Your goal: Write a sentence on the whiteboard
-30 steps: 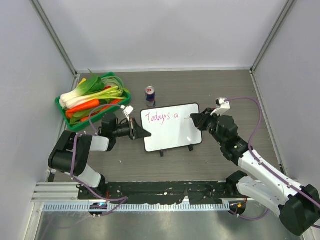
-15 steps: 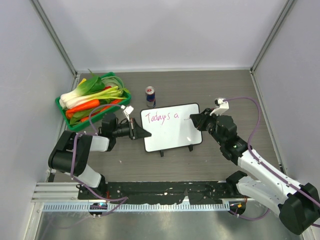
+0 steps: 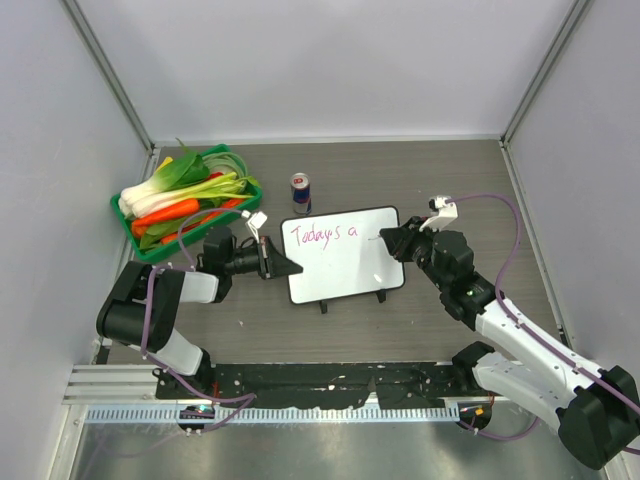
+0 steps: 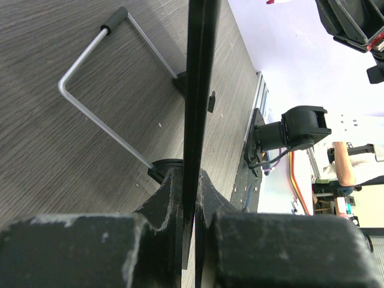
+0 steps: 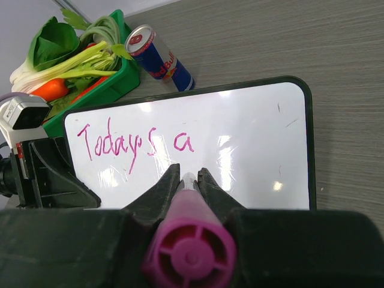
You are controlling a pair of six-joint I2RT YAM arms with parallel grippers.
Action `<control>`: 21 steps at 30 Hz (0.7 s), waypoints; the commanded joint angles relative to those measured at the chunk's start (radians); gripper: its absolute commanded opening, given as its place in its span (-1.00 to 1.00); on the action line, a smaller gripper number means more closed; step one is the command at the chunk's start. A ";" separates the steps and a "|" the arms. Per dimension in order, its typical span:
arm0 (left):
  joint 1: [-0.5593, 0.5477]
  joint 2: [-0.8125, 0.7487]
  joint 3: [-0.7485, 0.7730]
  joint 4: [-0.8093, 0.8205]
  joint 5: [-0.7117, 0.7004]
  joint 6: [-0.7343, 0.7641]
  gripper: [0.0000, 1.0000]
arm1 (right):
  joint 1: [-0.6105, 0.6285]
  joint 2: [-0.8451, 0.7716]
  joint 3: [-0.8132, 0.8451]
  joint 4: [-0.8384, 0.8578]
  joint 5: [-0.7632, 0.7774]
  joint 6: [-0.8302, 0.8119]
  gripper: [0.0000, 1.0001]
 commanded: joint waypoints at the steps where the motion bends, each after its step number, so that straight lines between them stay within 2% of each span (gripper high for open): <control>1: 0.000 0.022 0.007 -0.065 -0.065 0.029 -1.00 | -0.002 0.003 0.010 0.031 -0.004 -0.017 -0.99; 11: -0.001 0.022 0.007 -0.065 -0.067 0.030 -1.00 | -0.003 -0.009 0.012 0.025 0.031 -0.029 -0.99; 21: 0.000 0.022 0.007 -0.066 -0.065 0.029 -1.00 | -0.003 0.040 0.081 0.043 0.056 -0.037 -0.99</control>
